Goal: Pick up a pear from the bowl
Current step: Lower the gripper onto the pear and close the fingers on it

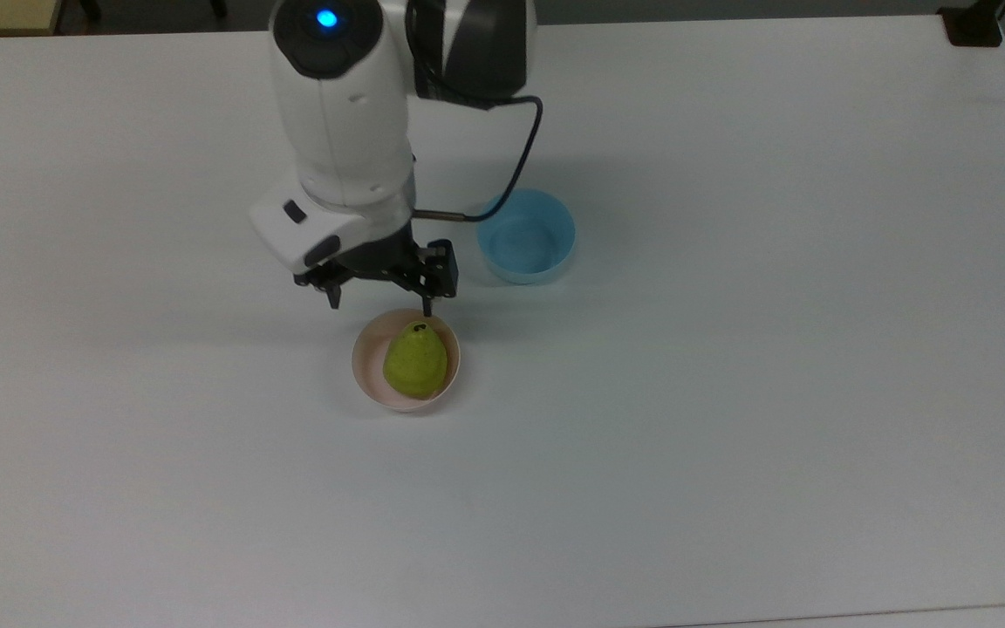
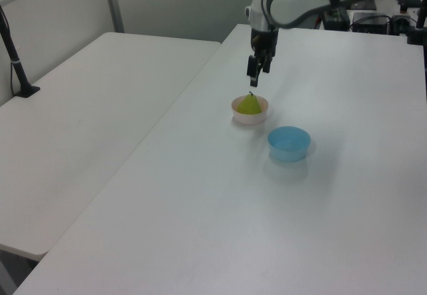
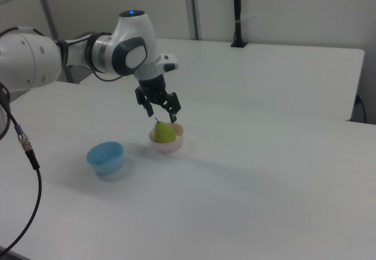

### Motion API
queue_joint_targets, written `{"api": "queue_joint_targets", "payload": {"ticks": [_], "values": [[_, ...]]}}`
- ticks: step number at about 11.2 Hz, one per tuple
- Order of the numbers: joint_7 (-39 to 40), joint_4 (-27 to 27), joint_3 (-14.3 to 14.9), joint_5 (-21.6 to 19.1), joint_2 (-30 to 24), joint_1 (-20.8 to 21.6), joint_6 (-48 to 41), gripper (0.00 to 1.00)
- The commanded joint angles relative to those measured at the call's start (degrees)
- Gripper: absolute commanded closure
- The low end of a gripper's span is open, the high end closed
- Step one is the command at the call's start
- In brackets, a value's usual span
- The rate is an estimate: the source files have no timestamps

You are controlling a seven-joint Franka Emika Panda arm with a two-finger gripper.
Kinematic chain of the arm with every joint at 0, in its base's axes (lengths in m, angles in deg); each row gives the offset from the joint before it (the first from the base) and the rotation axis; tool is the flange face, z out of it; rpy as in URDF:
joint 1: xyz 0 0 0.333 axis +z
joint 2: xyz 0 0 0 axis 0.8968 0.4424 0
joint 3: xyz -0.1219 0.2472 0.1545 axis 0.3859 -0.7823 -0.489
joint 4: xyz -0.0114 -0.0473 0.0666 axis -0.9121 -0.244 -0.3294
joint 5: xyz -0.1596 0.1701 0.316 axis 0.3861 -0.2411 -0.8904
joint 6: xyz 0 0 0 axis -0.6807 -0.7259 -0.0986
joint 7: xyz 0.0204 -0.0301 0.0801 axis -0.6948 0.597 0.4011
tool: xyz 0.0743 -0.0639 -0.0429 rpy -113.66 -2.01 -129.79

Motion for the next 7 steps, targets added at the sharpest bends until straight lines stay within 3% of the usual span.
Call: {"api": "queue_joint_targets", "payload": {"ticks": [1, 5, 7], "values": [[-0.9, 1.3, 1.2, -1.0, 4.4, 2.3, 4.7, 0.00], [-0.4, 0.8, 1.2, 0.2, 7.8, 3.0, 8.2, 0.05], [0.3, 0.0, 1.2, 2.6, 8.0, 3.0, 8.5, 0.33]]}}
